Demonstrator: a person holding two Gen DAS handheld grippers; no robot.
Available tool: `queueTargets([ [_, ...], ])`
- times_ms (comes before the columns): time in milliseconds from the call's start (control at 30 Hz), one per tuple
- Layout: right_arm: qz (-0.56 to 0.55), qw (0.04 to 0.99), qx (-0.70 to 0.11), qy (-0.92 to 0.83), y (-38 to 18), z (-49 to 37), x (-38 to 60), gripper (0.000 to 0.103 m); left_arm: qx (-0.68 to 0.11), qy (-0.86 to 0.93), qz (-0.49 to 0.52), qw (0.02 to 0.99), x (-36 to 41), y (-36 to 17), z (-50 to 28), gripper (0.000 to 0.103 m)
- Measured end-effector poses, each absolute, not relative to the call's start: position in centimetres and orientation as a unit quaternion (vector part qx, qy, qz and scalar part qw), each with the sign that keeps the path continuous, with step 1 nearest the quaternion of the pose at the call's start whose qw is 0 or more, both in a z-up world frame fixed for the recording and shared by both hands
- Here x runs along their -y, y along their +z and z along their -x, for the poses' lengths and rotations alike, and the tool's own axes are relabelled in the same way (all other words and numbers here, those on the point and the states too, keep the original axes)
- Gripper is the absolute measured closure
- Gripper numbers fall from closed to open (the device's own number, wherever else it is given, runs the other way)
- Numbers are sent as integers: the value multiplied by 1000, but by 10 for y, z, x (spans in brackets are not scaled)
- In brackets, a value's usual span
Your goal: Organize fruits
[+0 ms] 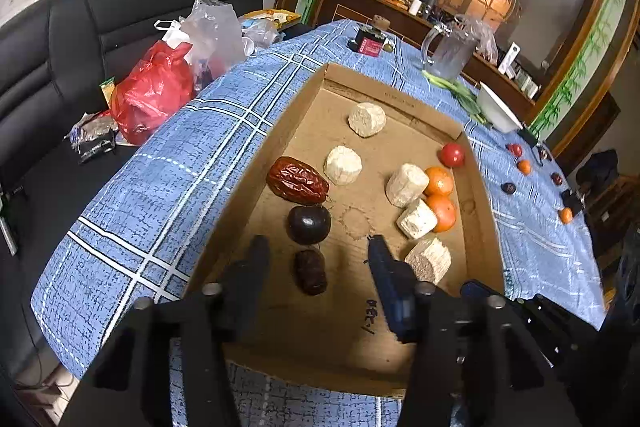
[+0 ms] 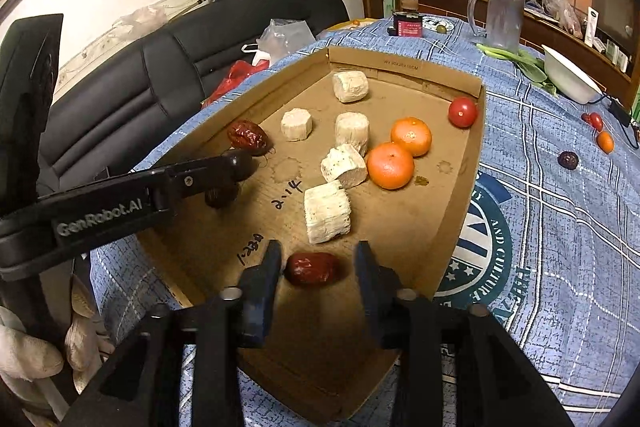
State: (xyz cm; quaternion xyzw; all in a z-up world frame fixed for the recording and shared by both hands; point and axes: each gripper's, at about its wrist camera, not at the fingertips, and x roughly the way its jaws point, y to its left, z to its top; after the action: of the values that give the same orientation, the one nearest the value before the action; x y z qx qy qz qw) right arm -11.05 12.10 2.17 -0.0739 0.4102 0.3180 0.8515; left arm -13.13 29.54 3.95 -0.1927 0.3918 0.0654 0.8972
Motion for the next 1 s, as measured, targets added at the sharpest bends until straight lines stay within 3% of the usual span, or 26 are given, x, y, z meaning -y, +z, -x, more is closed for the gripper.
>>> queueTargets([
  [267,70,868,-380,313,38,127,-108,47,-379,70,201,901,-296,49,140,48],
  [533,30,894,-362,262,53,133,-69,39,-342,117,146,921,-275,70,154,26],
  [733,-11,900,-369,231,55,131,-40,38,-302,163,83,936,-250,90,168,17],
  [1000,-27,901,-369,224,56,142,-21,36,-283,160,46,945,-220,105,181,15],
])
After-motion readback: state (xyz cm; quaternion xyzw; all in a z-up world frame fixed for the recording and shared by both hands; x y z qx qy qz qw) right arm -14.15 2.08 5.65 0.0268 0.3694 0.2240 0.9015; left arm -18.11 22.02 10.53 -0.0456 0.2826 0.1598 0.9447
